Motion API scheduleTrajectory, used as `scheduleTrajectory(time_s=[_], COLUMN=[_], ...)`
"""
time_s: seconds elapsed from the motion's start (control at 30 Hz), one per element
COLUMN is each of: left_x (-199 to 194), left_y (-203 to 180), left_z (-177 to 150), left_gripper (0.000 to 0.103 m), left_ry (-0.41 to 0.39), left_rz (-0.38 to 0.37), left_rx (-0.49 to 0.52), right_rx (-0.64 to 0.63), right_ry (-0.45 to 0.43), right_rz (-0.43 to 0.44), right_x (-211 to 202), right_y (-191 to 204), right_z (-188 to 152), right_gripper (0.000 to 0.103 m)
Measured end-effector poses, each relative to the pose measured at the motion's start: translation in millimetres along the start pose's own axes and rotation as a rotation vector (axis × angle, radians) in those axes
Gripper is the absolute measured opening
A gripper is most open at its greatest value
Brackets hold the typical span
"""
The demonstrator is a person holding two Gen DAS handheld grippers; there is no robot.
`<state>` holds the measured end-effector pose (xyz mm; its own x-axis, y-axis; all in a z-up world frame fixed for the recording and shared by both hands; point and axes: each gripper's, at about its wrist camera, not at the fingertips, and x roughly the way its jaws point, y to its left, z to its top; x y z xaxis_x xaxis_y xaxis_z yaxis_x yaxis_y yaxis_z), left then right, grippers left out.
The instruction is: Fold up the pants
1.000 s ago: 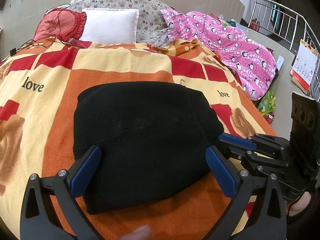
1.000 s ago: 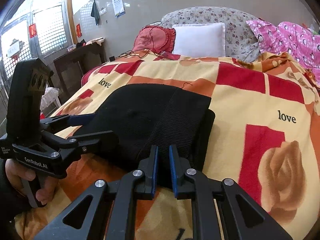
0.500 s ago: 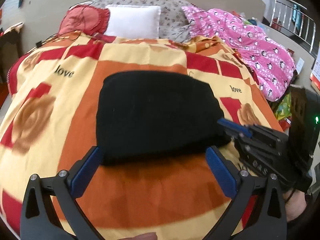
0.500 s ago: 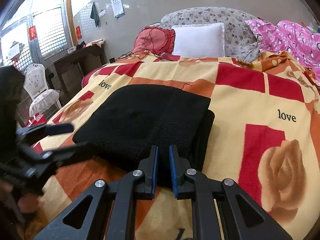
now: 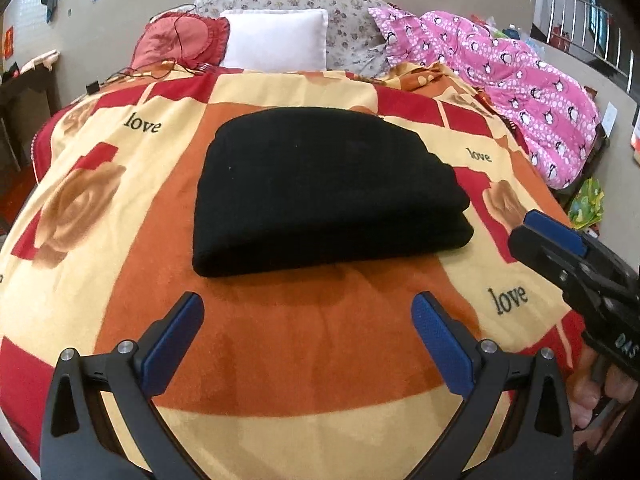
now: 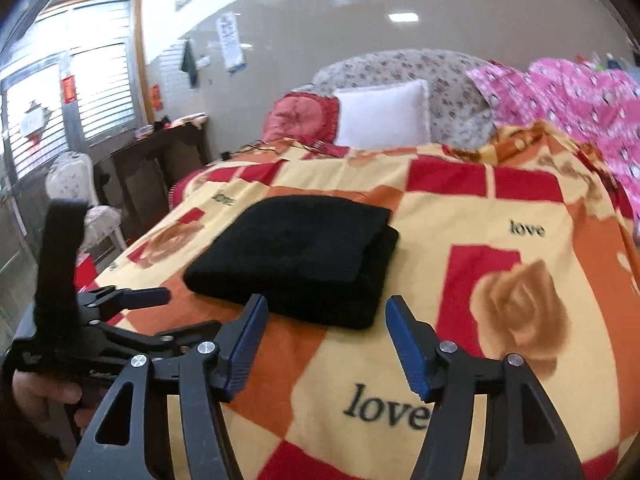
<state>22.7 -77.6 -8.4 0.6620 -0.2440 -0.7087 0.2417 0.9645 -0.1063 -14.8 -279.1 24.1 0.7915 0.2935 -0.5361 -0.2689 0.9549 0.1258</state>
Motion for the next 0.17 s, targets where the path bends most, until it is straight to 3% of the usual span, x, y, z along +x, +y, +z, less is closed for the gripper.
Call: scheduleTrajectory(time_s=[0.17], left_x=[-1.0], left_y=[-0.6], left_z=[-1.4], left_gripper=[0.103], left_ry=[-0.009], left_rz=[0.010], left_rx=[0.010], right_rx=[-0.023], right_ry=[0.037], right_rz=[-0.011], right_x=[12.6], right_y=[8.0], right_z=[0.0], right_gripper=[0.063])
